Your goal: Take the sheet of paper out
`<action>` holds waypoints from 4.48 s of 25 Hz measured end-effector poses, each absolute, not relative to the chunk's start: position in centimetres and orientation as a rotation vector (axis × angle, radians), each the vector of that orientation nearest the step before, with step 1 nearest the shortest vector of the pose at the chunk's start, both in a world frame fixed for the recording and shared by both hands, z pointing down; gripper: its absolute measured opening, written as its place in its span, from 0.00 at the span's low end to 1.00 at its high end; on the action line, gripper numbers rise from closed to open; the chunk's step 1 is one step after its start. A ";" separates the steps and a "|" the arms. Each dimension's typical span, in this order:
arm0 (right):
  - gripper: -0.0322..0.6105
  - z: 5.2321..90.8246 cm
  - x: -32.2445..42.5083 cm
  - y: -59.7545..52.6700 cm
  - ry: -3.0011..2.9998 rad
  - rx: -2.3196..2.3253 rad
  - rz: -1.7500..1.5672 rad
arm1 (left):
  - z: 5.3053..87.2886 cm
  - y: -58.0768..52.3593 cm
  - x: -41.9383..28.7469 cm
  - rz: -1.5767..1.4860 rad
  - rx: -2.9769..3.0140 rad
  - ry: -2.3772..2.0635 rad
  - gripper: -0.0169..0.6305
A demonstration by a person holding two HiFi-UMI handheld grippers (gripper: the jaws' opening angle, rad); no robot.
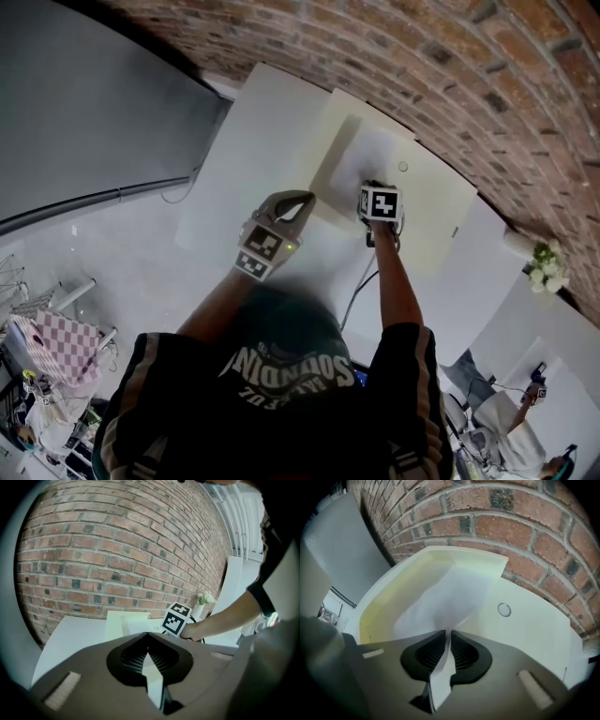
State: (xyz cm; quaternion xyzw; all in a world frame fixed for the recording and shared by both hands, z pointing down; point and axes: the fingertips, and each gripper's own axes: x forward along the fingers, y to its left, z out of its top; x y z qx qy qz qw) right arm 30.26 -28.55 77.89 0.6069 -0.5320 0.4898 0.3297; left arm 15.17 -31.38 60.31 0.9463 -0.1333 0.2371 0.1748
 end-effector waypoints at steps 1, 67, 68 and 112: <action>0.10 77.9 30.4 -28.5 -1.386 1.597 1.286 | 60.3 -31.3 15.1 0.672 2.682 -0.378 0.04; 0.05 70.3 39.9 -16.0 -1.223 1.996 1.331 | 54.9 -28.2 13.5 0.565 2.798 -0.358 0.04; 0.05 70.1 39.8 -15.8 -1.220 2.003 1.329 | 54.8 -28.1 13.4 0.560 2.801 -0.355 0.04; 0.05 50.2 26.0 -19.0 -1.799 2.220 0.914 | 48.4 -29.6 7.3 0.377 2.885 -0.493 0.04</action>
